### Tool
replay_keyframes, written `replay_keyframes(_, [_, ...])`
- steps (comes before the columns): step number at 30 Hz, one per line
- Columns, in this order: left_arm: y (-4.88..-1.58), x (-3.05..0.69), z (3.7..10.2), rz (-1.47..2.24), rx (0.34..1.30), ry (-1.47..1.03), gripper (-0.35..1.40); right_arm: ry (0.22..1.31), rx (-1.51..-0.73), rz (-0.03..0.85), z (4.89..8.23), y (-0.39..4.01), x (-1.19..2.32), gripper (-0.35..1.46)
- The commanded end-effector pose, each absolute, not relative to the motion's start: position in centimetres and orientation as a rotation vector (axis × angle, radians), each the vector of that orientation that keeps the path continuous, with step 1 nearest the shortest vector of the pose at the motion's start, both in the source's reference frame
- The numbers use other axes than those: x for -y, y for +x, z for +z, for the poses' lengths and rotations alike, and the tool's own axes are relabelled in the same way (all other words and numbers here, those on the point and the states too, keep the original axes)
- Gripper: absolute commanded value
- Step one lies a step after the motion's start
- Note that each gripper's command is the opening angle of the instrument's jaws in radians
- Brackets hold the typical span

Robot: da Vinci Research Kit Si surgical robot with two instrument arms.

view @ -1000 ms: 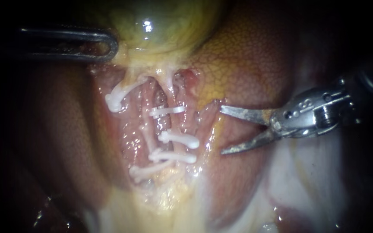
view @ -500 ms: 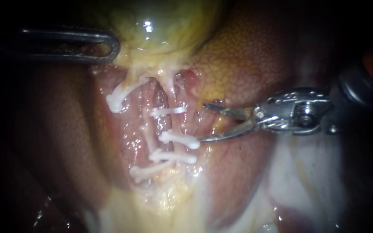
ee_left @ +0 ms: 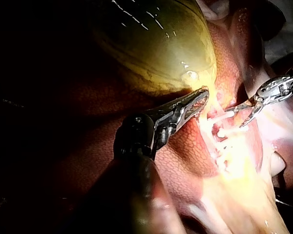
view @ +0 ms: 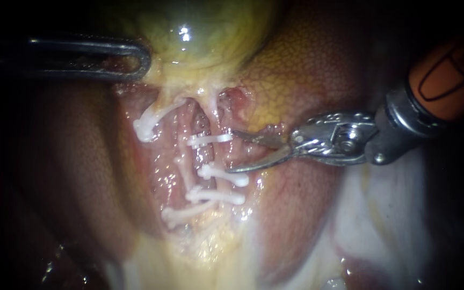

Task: Go to the cutting position right tube

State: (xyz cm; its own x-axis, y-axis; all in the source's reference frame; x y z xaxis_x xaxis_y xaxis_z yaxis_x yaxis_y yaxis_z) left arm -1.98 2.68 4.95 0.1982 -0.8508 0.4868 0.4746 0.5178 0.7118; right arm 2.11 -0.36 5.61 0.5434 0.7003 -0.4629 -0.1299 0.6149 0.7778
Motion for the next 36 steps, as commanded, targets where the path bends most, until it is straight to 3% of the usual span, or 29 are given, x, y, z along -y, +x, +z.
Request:
replay_keyframes(1, [-1.98,-2.68,4.95,-0.973,0.987,0.457,-0.35,0.766,-0.862,0.548,5.62,2.14,0.37,1.02])
replay_keyframes(8, [-1.98,-2.67,4.95,-0.973,0.987,0.456,-0.35,0.844,-0.889,0.530,5.79,2.23,0.38,0.99])
replay_keyframes(21, [-1.99,-2.67,4.96,-0.973,0.987,0.455,-0.35,1.035,-1.084,0.434,5.94,2.36,0.33,0.89])
replay_keyframes(36, [-2.00,-2.67,4.95,-0.974,0.987,0.455,-0.35,1.102,-1.261,0.359,6.13,2.77,0.41,0.83])
